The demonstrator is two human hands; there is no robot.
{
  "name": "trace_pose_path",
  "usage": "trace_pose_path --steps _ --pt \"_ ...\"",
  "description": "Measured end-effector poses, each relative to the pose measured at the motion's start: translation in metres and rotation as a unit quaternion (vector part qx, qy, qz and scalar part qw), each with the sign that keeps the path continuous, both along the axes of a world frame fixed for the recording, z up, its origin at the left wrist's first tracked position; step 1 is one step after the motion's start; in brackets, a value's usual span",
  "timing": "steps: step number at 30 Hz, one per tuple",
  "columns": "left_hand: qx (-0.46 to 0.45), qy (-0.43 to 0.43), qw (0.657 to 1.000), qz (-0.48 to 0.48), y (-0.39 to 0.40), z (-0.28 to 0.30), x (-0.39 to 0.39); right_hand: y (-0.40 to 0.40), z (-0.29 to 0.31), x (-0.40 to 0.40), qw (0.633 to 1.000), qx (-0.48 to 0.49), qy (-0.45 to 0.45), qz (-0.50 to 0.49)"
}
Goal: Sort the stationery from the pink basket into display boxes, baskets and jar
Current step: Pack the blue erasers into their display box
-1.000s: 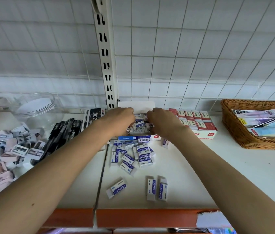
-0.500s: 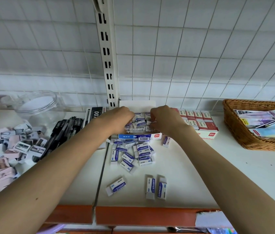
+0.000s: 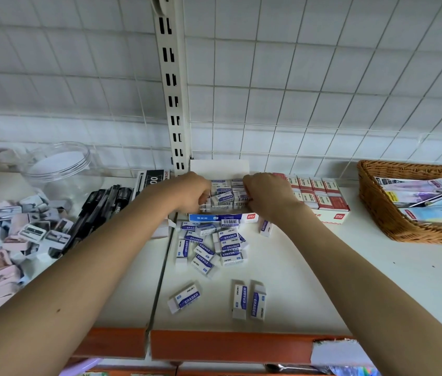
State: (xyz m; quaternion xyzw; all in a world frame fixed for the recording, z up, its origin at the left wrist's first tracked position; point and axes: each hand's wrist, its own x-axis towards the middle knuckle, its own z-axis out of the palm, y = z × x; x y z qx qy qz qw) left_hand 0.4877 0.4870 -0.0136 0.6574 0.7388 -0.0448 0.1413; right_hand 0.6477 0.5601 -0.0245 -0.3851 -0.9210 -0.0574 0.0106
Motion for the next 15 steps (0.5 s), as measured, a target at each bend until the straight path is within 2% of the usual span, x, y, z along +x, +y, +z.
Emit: trace_pose_path --steps 2,5,9,15 --pt "-0.014 -0.036 0.999 0.0 0.0 0.006 -0.003 0.001 -0.001 0.0 1.0 0.002 0.004 -0.009" --pt "0.015 -0.064 0.998 -0.004 0.001 0.011 -0.001 0.001 0.0 0.001 0.999 -0.032 0.014 -0.011" --pt "0.081 -0.028 0.996 -0.01 0.009 0.004 0.009 0.002 0.001 0.003 0.998 -0.055 0.041 -0.009" --pt "0.133 -0.001 0.991 -0.025 0.013 -0.003 0.007 0.002 -0.001 0.001 0.998 -0.04 0.047 -0.011"
